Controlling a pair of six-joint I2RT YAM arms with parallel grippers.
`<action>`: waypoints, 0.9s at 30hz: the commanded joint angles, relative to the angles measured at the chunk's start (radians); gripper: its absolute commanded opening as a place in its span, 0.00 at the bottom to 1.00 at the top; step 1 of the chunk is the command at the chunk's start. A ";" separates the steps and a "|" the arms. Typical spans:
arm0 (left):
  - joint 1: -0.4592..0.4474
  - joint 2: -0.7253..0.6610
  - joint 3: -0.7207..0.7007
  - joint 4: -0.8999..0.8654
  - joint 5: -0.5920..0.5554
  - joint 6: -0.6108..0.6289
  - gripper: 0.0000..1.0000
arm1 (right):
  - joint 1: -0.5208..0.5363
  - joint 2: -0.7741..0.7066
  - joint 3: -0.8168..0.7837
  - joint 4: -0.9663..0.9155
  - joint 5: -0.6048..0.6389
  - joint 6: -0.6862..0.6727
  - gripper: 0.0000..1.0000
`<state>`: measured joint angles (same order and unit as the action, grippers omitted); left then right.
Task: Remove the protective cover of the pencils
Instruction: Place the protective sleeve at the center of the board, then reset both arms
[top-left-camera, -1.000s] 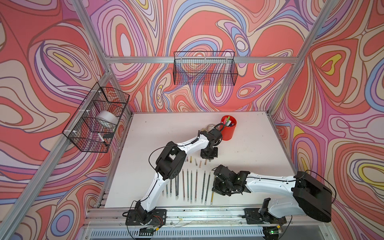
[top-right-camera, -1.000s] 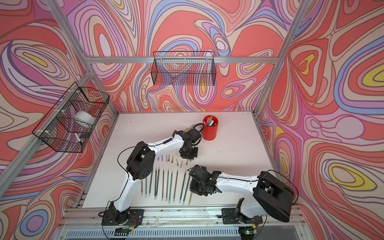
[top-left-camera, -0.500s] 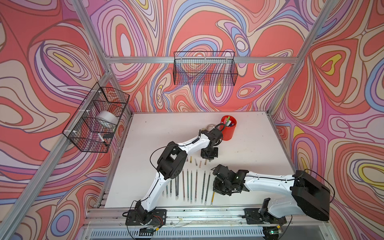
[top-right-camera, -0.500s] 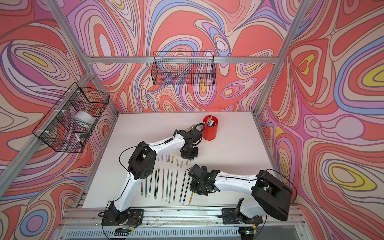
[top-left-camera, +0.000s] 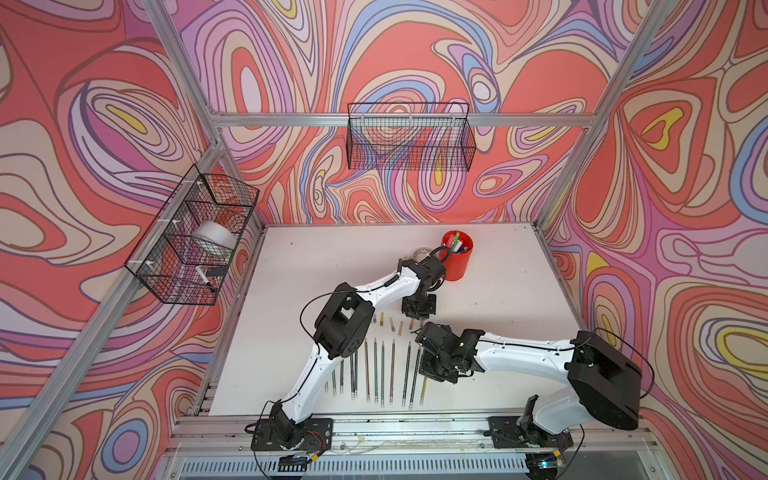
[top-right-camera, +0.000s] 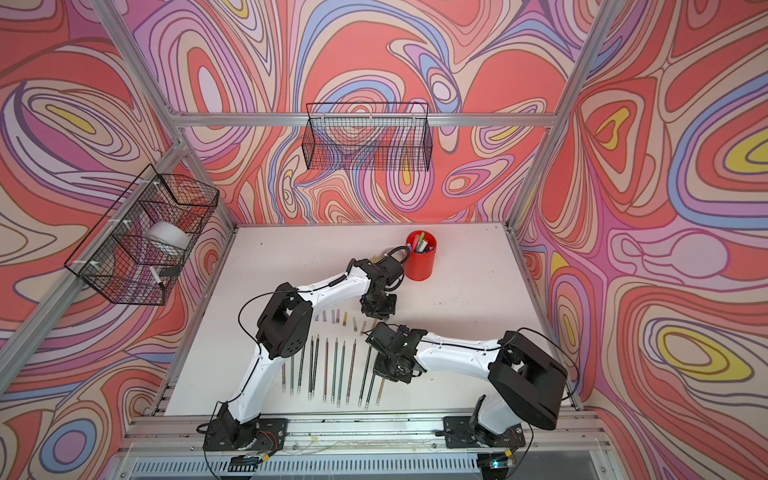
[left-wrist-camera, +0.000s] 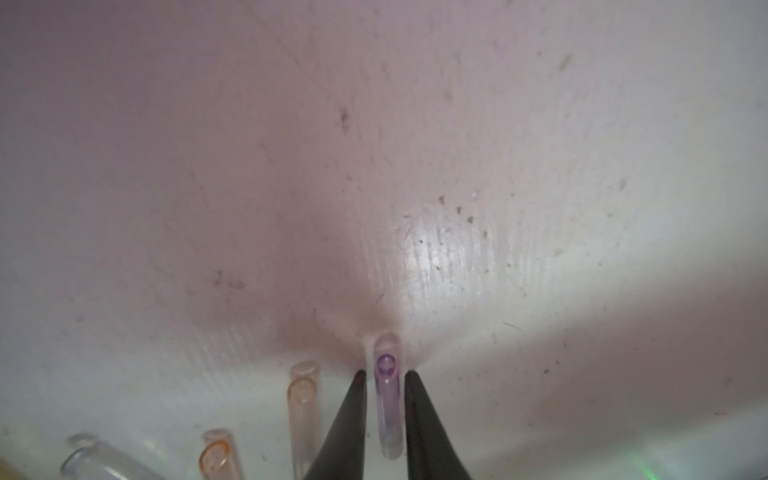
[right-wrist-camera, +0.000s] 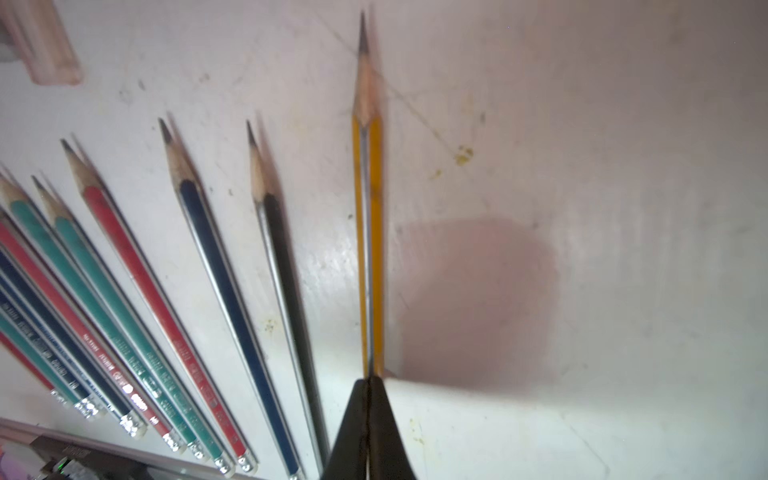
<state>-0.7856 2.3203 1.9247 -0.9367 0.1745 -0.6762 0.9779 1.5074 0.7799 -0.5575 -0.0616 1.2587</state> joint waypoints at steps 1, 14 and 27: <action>-0.005 0.016 0.029 -0.043 -0.013 0.001 0.21 | -0.001 0.010 0.026 -0.076 0.055 -0.023 0.07; 0.004 -0.037 0.183 -0.127 -0.040 -0.009 0.34 | -0.008 -0.025 0.194 -0.240 0.129 -0.083 0.32; 0.198 -0.675 -0.170 0.012 -0.313 -0.036 0.68 | -0.223 -0.346 0.250 -0.300 0.377 -0.259 0.87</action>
<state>-0.6357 1.7748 1.8503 -0.9550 -0.0093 -0.6922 0.7998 1.2045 1.0107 -0.8360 0.1833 1.0817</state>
